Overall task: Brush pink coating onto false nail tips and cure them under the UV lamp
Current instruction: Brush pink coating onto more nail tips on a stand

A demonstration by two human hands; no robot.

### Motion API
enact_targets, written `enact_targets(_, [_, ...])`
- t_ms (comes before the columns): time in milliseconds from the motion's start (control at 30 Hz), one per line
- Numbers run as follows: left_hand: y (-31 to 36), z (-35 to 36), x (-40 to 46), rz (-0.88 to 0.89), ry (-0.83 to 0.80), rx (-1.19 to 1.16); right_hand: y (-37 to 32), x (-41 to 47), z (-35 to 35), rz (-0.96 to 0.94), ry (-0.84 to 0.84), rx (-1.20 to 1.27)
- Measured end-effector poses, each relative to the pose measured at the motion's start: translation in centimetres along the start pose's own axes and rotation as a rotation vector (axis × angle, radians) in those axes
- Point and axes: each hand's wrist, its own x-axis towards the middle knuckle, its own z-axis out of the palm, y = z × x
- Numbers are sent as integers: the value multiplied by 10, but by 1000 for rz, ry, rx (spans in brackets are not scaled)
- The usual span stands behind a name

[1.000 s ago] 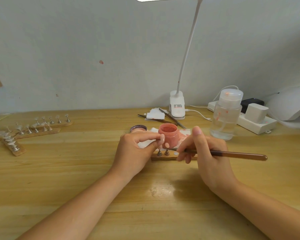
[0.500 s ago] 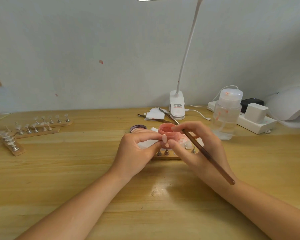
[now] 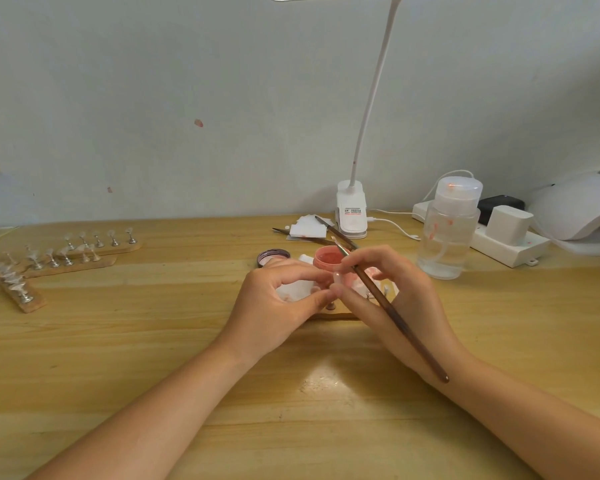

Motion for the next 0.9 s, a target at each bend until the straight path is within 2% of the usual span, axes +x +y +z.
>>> enact_targets(167, [-5,1,-1,-114,15,99,9,3,-12,63,16,21])
enact_targets(267, [-7,1,0,-180,-37,170,14,3,-17,52,-56,-56])
enact_targets(433, [-14,2,2,-239,-115,159,19,3,-17,21,-99,-160])
enact_targets(900, [-15,2,1,-236,-103,120,22,4,-15,-81,-117,-305])
